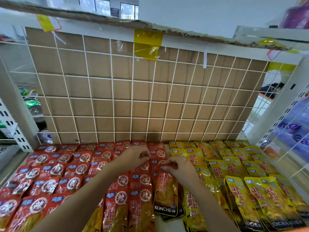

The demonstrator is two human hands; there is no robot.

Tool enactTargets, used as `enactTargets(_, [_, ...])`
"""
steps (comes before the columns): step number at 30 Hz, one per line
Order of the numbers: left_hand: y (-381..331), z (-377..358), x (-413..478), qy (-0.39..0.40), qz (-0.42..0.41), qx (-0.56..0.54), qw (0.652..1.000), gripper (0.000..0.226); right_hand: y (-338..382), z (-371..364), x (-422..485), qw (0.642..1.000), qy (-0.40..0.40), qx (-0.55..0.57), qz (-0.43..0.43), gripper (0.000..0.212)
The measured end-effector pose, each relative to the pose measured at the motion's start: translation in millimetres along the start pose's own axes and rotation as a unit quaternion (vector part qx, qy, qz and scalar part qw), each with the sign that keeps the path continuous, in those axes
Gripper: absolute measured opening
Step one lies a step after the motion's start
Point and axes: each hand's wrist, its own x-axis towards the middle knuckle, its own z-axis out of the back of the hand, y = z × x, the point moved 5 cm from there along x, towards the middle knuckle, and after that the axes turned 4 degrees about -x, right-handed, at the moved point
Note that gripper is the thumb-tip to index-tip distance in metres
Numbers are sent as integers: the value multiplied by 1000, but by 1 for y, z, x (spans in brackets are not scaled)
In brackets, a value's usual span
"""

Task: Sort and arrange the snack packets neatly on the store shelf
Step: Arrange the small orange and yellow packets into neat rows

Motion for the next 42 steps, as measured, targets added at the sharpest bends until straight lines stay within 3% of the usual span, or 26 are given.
enactTargets(3, [-10, -2, -2, 7, -19, 16, 1000, 8, -2, 3, -3, 1000, -2, 28, -5, 7])
enactTargets(11, [-25, -26, -8, 119, -13, 41, 992, 24, -11, 11, -18, 998, -4, 57, -3, 9])
enactTargets(18, [-28, -27, -9, 116, -3, 21, 993, 24, -12, 11, -32, 997, 44, 65, -3, 20])
enactTargets(22, [-32, -27, -9, 112, -9, 11, 994, 24, -2, -2, -39, 993, 95, 68, 7, 8])
enactTargets(24, [-34, -26, -10, 112, -11, 6, 994, 24, 3, -5, -41, 993, 105, 50, 13, 17])
enactTargets(32, [-33, -27, -13, 103, -8, 16, 995, 24, 7, -18, -46, 996, 57, -59, 32, 24])
enactTargets(42, [-30, -28, -19, 67, -11, -4, 998, 22, 10, -20, -52, 996, 29, -66, 58, 26])
